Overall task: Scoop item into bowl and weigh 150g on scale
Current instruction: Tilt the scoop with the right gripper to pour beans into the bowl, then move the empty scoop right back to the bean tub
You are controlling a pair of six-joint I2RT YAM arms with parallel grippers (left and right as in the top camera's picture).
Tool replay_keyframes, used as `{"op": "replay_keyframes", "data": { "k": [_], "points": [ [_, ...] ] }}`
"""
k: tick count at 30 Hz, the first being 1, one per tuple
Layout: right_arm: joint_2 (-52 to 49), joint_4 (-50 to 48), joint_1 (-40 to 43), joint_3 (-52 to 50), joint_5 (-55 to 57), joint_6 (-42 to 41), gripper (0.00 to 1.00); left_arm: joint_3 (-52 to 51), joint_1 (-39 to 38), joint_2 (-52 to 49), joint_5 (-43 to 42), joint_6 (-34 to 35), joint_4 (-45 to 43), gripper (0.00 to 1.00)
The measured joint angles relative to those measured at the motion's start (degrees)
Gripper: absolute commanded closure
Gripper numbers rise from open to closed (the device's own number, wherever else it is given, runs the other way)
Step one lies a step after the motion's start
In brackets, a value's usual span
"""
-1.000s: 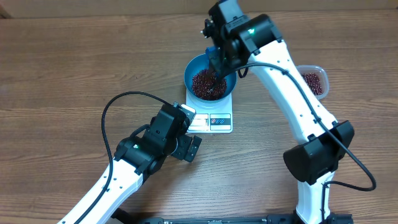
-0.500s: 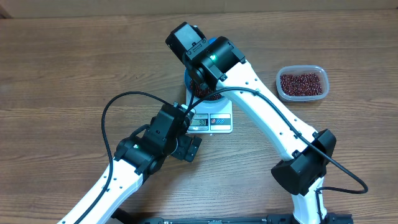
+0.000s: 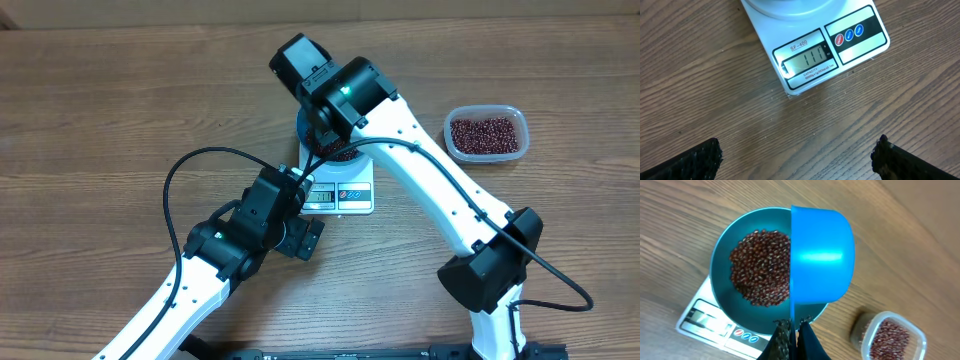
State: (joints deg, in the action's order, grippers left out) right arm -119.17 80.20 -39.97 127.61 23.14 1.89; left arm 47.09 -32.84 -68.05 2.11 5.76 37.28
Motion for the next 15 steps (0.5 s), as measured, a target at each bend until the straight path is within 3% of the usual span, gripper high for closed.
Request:
{"op": "replay_keyframes", "data": {
  "k": [7, 15],
  "points": [
    [5.5, 0.0, 9.7, 0.0, -12.0, 0.0, 0.96, 0.0, 0.0, 0.0, 0.0, 0.0, 0.0, 0.01],
    [12.0, 6.7, 28.7, 0.7, -21.5, 0.0, 0.96, 0.0, 0.0, 0.0, 0.0, 0.0, 0.0, 0.0]
  ]
}}
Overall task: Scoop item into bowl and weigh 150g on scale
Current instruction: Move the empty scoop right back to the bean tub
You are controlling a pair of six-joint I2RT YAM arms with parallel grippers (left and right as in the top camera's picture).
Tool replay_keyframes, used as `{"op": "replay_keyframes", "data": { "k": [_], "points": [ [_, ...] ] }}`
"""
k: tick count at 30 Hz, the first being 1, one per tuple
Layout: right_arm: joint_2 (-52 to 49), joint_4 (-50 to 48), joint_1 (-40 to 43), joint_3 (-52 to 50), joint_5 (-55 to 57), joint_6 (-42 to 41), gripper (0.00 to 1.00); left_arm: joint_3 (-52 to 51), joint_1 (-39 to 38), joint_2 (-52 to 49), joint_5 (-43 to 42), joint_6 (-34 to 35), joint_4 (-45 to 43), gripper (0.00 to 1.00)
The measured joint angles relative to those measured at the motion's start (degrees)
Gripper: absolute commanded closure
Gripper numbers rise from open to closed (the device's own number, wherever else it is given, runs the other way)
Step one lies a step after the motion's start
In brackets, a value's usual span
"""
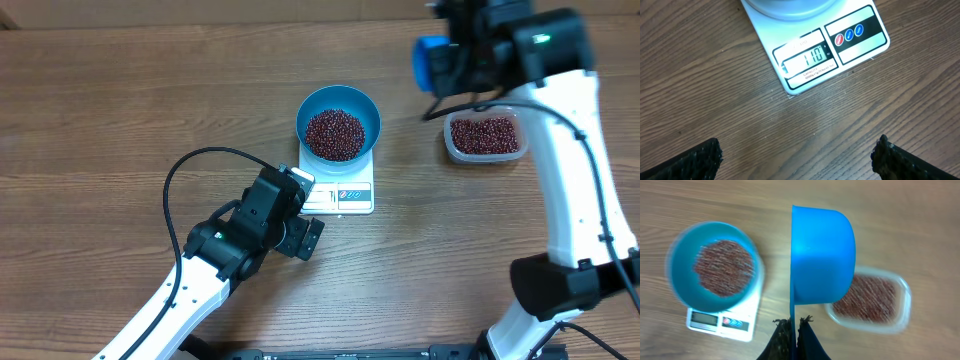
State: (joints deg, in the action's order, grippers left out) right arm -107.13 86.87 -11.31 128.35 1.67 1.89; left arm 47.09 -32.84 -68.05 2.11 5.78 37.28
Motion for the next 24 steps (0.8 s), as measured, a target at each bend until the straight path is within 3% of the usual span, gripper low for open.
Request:
{"op": "replay_keyframes", "data": {
  "k": [8, 12, 24],
  "points": [
    [0.0, 3.2, 12.3, -1.3, -0.9, 0.0, 0.96, 0.0, 0.0, 0.0, 0.0, 0.0, 0.0, 0.0],
    [0.0, 1.4, 15.4, -7.5, 0.2, 0.0, 0.96, 0.0, 0.0, 0.0, 0.0, 0.0, 0.0, 0.01],
    [-0.3, -9.2, 15.7, -25.0, 4.1, 0.0, 0.96, 0.0, 0.0, 0.0, 0.0, 0.0, 0.0, 0.0]
  ]
}}
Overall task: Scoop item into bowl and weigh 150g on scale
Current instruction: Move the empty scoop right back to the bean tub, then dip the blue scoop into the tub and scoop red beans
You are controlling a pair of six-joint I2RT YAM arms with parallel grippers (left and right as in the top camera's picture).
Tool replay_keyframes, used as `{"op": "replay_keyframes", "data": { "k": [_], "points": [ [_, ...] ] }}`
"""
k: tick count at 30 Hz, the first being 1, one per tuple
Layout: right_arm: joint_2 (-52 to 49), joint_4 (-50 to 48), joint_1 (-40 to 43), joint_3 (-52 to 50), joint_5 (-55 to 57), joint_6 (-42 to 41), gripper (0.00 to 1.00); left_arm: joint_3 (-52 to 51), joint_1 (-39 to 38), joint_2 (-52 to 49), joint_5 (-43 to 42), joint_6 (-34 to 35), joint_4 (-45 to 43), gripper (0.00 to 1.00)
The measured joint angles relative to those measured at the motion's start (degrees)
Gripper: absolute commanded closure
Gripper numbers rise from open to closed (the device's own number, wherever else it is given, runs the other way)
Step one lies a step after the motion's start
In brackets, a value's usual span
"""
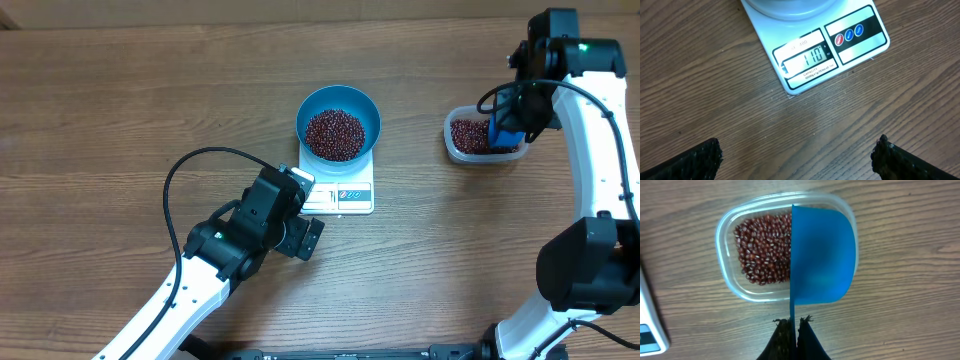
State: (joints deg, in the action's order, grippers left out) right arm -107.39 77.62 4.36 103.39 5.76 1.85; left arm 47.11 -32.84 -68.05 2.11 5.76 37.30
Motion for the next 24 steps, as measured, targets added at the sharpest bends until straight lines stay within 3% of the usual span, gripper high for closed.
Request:
{"op": "replay_keyframes", "data": {
  "k": [12, 24],
  "points": [
    [0.0, -6.8, 0.0, -6.8, 2.2, 0.0, 0.96, 0.0, 0.0, 0.0, 0.0, 0.0, 0.0, 0.0],
    [0.0, -7.3, 0.0, -9.4, -0.3, -0.1, 0.96, 0.0, 0.0, 0.0, 0.0, 0.0, 0.0, 0.01]
  ]
}}
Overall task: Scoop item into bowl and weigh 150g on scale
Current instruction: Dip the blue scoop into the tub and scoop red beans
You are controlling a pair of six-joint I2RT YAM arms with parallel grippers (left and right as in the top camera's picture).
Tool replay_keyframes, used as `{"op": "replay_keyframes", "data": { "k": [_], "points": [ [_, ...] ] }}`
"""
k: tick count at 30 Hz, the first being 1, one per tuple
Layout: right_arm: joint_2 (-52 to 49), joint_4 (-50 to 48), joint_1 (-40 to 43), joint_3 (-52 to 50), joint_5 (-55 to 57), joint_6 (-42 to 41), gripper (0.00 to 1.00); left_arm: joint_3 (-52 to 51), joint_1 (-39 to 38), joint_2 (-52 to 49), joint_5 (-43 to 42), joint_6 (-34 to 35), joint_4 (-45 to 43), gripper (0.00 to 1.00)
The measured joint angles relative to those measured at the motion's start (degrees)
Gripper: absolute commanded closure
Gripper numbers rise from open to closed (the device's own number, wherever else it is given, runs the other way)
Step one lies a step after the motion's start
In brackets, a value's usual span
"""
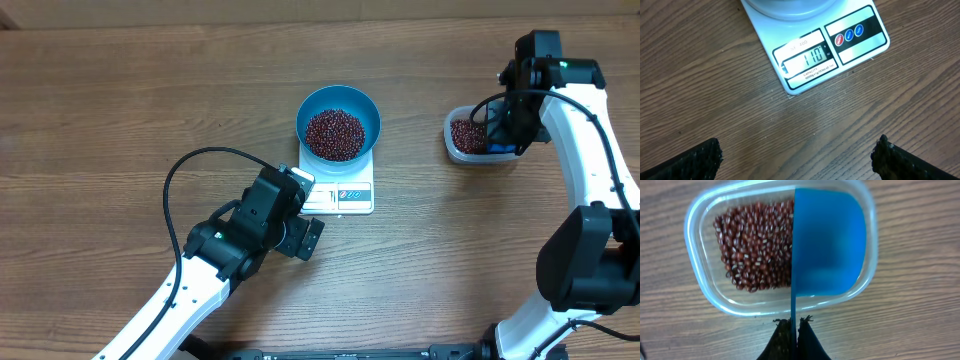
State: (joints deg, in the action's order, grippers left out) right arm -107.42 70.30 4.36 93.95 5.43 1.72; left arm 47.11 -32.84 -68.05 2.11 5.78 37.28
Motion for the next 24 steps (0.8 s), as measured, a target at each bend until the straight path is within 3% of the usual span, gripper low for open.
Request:
{"op": "replay_keyframes", "data": {
  "k": [24],
  "points": [
    [0.0, 1.3, -0.5, -0.4, -12.7, 1.2, 0.96, 0.0, 0.0, 0.0, 0.0, 0.0, 0.0, 0.0]
  ]
}}
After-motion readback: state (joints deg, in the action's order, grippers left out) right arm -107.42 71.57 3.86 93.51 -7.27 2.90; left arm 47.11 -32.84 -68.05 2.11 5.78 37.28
